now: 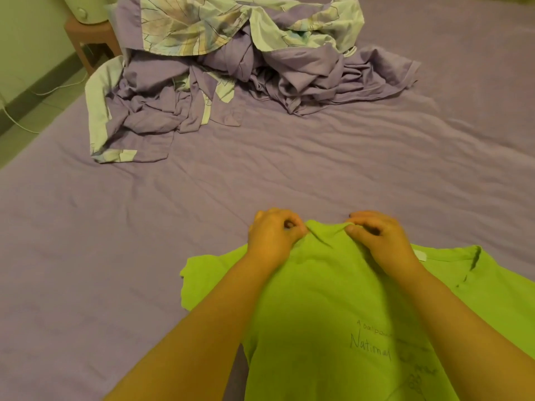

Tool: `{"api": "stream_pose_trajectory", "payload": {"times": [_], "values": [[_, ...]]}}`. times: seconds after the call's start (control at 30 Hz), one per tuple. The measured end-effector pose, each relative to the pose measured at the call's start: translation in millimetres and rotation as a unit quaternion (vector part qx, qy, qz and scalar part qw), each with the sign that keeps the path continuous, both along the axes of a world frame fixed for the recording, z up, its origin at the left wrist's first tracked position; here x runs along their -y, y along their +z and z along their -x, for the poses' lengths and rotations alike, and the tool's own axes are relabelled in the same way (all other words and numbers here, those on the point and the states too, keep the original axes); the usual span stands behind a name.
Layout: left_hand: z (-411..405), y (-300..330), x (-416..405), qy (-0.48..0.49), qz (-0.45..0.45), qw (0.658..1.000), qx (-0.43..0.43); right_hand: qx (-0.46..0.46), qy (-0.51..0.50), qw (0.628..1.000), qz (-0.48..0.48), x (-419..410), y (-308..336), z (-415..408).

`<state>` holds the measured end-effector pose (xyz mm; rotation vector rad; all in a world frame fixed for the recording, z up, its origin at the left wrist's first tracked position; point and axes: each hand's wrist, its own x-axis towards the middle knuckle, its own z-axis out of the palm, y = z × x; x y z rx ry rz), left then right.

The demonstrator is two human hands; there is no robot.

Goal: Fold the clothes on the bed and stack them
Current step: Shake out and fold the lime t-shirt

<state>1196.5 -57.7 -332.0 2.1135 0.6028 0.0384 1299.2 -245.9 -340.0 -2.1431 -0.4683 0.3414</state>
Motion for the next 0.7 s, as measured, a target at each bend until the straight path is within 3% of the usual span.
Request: {"api": "stream_pose_trajectory", "payload": {"times": [0.07, 0.1, 0.2, 0.23, 0.3, 0.37, 0.43, 0.57, 0.7], "values": [[-9.9, 6.3, -9.4, 0.04, 0.081, 0.996, 0.024, -0.066, -0.059, 0.995, -0.053, -3.9, 6.2, -9.6], [-14.8, 7.6, -12.0, 0.041, 0.078, 0.996, 0.008, -0.061, -0.073, 0.995, -0.036, -6.0, 6.4, -14.0], [-27.5, 6.5, -9.8, -0.017, -0.072, 0.993, -0.092, 0.11, -0.078, 0.983, 0.123, -21.0, 7.4, -9.3], [-29.1, 7.7, -8.1, -0.035, -0.115, 0.986, -0.111, 0.156, -0.069, 0.976, 0.138, -28.5, 7.9, 0.9], [-26.9, 11.8, -9.1, -0.055, -0.162, 0.978, -0.121, 0.199, 0.016, 0.971, 0.13, -43.2, 8.2, 27.4], [-17.5, 18.7, -14.6, -0.06, -0.182, 0.972, -0.136, 0.231, 0.131, 0.946, 0.188, -47.7, -7.3, 50.0], [-2.4, 27.1, -24.9, -0.074, -0.17, 0.965, -0.184, 0.244, 0.171, 0.916, 0.269, -45.6, -20.0, 51.6], [33.9, 42.5, -59.5, -0.152, -0.111, 0.93, -0.316, 0.26, 0.138, 0.896, 0.334, -54.1, -9.3, 52.0], [70.9, 57.0, -85.1, -0.107, 0.083, 0.954, -0.268, 0.272, 0.196, 0.896, 0.292, -64.4, -5.8, 99.8]]}}
